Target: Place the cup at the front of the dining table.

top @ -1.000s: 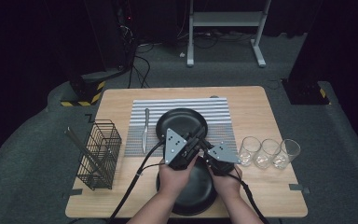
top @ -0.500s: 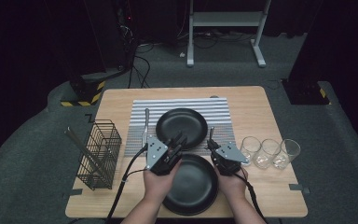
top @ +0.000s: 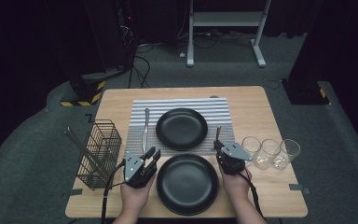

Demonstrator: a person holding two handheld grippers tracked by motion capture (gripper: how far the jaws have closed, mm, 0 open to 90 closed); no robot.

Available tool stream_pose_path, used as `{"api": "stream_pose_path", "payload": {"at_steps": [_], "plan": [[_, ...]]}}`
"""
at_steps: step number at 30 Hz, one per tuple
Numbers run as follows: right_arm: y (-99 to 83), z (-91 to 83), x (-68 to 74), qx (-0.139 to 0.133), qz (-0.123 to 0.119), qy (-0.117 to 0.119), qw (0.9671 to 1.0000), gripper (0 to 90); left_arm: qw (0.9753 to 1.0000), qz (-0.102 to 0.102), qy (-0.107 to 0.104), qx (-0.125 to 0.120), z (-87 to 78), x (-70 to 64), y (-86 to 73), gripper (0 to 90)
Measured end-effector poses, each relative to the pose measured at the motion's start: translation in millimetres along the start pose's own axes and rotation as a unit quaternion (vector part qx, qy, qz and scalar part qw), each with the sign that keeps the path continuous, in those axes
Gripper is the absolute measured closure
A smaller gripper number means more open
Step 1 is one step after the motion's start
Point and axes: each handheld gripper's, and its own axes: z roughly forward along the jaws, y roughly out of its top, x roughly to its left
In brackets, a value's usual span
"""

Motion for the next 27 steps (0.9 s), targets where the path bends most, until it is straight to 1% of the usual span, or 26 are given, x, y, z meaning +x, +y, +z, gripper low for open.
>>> {"api": "stream_pose_path", "payload": {"at_steps": [4, 7, 8, 10, 15, 18, 20, 23, 26, 27], "plan": [[-0.5, 3.0, -0.8, 0.015, 0.005, -0.003, 0.9999, 85.5, 0.9997, 0.0, 0.008, 0.023, -5.5, 12.3, -15.8, 69.8], [-1.1, 5.4, -0.6, 0.023, 0.006, -0.007, 0.9997, 85.5, 0.9992, -0.011, 0.015, 0.035, -9.0, 22.4, -24.3, 69.2], [-1.2, 6.3, -0.4, 0.025, 0.006, -0.008, 0.9996, 85.4, 0.9991, -0.016, 0.017, 0.035, -9.9, 24.9, -26.3, 69.1], [-1.5, 7.2, 0.1, 0.026, 0.001, -0.015, 0.9996, 85.4, 0.9989, -0.018, 0.022, 0.038, -10.3, 28.2, -29.4, 68.2], [-1.8, 8.1, -1.4, 0.031, 0.009, -0.023, 0.9992, 85.4, 0.9977, -0.011, 0.024, 0.062, -7.4, 31.0, -35.9, 65.0], [-1.7, 8.4, -2.2, 0.034, 0.012, -0.027, 0.999, 85.3, 0.9962, -0.001, 0.033, 0.08, -5.5, 32.7, -40.1, 64.5], [-1.6, 9.1, -3.1, 0.037, 0.016, -0.028, 0.9988, 85.3, 0.9949, 0.005, 0.038, 0.093, -4.0, 33.9, -42.2, 62.2], [-1.1, 10.7, -3.1, 0.042, 0.016, -0.031, 0.9985, 85.3, 0.992, 0.008, 0.042, 0.118, -1.6, 36.9, -45.4, 58.8], [-0.4, 11.7, -2.4, 0.047, 0.014, -0.034, 0.9982, 85.3, 0.9896, 0.014, 0.049, 0.134, -0.7, 38.8, -50.0, 57.4], [-0.1, 12.0, -2.2, 0.049, 0.013, -0.036, 0.9981, 85.3, 0.9894, 0.013, 0.05, 0.136, -0.6, 39.0, -51.7, 57.3]]}}
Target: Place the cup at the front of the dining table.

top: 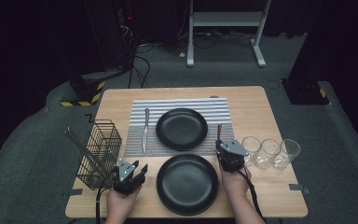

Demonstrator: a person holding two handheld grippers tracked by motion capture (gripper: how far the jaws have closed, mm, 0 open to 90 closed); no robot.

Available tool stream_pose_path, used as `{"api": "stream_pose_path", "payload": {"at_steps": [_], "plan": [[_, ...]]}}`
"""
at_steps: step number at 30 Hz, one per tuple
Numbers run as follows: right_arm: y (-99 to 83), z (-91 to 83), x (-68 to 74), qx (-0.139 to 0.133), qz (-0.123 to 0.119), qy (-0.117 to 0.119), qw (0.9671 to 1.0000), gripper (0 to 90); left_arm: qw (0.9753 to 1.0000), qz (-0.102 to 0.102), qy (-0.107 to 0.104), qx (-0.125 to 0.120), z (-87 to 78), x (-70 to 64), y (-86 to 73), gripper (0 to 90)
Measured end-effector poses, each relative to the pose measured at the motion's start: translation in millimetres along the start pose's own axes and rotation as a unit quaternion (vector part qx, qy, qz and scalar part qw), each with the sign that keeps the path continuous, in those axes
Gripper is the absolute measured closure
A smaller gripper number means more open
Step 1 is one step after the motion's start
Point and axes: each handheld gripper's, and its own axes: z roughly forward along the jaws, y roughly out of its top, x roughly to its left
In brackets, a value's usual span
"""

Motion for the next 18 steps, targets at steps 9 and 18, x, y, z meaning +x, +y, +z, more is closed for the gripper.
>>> {"api": "stream_pose_path", "payload": {"at_steps": [9, 18], "plan": [[0.8, 3.9, -2.4, 0.017, 0.007, -0.016, 0.9997, 85.2, 1.0, 0.005, -0.003, 0.007, 3.9, -1.4, -6.4, 54.3], [6.8, 11.6, -1.0, 0.027, 0.009, -0.023, 0.9993, 85.0, 0.9998, -0.013, -0.014, 0.005, 3.5, 2.3, -8.6, 53.6]]}}
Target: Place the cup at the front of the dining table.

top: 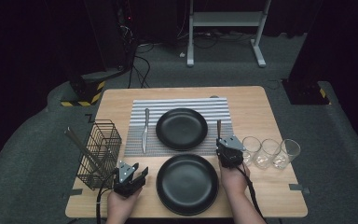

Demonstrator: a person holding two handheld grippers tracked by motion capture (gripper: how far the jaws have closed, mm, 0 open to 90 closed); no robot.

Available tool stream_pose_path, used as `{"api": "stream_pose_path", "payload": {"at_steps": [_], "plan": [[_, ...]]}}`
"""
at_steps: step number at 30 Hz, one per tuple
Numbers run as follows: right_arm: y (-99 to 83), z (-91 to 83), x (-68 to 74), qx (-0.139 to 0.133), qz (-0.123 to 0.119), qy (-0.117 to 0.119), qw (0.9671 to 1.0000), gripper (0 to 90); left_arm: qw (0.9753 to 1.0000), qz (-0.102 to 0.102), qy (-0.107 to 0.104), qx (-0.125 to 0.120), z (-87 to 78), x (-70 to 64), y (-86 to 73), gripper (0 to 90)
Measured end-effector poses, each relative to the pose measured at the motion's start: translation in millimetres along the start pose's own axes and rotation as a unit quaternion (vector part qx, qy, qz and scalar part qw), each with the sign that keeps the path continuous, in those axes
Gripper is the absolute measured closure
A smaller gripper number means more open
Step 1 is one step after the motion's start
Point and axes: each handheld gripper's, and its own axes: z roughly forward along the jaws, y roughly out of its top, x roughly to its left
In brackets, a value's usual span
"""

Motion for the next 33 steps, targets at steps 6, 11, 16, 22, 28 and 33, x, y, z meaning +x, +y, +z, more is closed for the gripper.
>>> {"api": "stream_pose_path", "payload": {"at_steps": [6, 11, 16, 22, 28, 33], "plan": [[3.8, 7.3, -2.6, 0.001, 0.016, -0.005, 0.9999, 84.8, 1.0, -0.001, -0.002, 0.0, 0.0, 0.3, -0.2, 53.7], [9.2, 16.1, -5.7, 0.004, 0.026, -0.006, 0.9996, 84.9, 1.0, -0.006, -0.006, -0.002, -0.2, 1.4, -0.4, 53.8], [14.4, 26.0, -6.3, 0.01, 0.034, -0.012, 0.9993, 84.9, 0.9999, -0.009, -0.009, -0.002, -0.6, 2.0, -0.5, 54.1], [21.3, 38.4, -7.3, 0.013, 0.04, -0.018, 0.999, 85.1, 0.9998, -0.013, -0.013, -0.004, -0.4, 2.9, -0.5, 54.3], [25.5, 50.1, -9.1, 0.021, 0.045, -0.022, 0.9985, 85.0, 0.9998, -0.014, -0.016, -0.003, -0.3, 3.3, -0.4, 54.7], [28.0, 59.4, -8.4, 0.028, 0.044, -0.025, 0.9984, 85.0, 0.9996, -0.019, -0.019, -0.005, -0.3, 4.6, -0.3, 54.7]]}}
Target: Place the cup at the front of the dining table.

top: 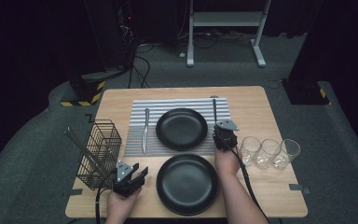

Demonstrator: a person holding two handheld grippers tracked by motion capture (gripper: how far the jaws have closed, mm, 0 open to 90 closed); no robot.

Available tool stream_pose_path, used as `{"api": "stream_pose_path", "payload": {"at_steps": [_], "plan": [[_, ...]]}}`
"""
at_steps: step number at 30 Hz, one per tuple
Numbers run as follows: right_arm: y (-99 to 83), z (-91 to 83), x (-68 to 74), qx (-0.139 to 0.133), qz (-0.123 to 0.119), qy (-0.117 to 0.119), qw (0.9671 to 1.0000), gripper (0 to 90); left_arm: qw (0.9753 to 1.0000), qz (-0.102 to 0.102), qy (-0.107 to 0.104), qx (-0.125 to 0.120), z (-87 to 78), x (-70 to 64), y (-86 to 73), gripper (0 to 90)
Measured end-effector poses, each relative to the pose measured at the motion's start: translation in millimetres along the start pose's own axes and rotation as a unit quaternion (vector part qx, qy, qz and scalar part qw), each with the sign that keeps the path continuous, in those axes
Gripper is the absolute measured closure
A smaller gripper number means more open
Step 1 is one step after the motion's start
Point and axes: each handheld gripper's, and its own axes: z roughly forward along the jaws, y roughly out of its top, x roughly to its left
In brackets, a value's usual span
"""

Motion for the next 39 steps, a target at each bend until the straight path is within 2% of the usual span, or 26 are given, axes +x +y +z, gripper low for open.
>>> {"api": "stream_pose_path", "payload": {"at_steps": [4, 12, 18, 27, 39], "plan": [[0.1, 8.0, -0.9, 0.001, 0.006, 0.001, 1.0, 84.9, 1.0, -0.004, -0.005, -0.003, -0.5, 1.1, -0.2, 55.2], [3.2, 21.0, -4.8, 0.02, 0.002, -0.006, 0.9998, 84.9, 0.9999, -0.009, -0.01, -0.003, -0.9, 2.5, -0.2, 55.4], [2.6, 27.9, -10.4, 0.029, 0.015, -0.009, 0.9994, 85.0, 0.9999, -0.007, -0.01, -0.002, -0.6, 2.4, -0.1, 55.8], [3.4, 31.2, -8.8, 0.037, 0.013, -0.016, 0.9991, 85.1, 0.9999, -0.008, -0.011, -0.002, -0.6, 2.7, -0.1, 56.0], [-2.5, 31.9, -1.0, 0.06, 0.012, -0.001, 0.9981, 86.7, 0.9999, -0.007, -0.011, -0.004, -0.8, 2.4, -0.2, 56.1]]}}
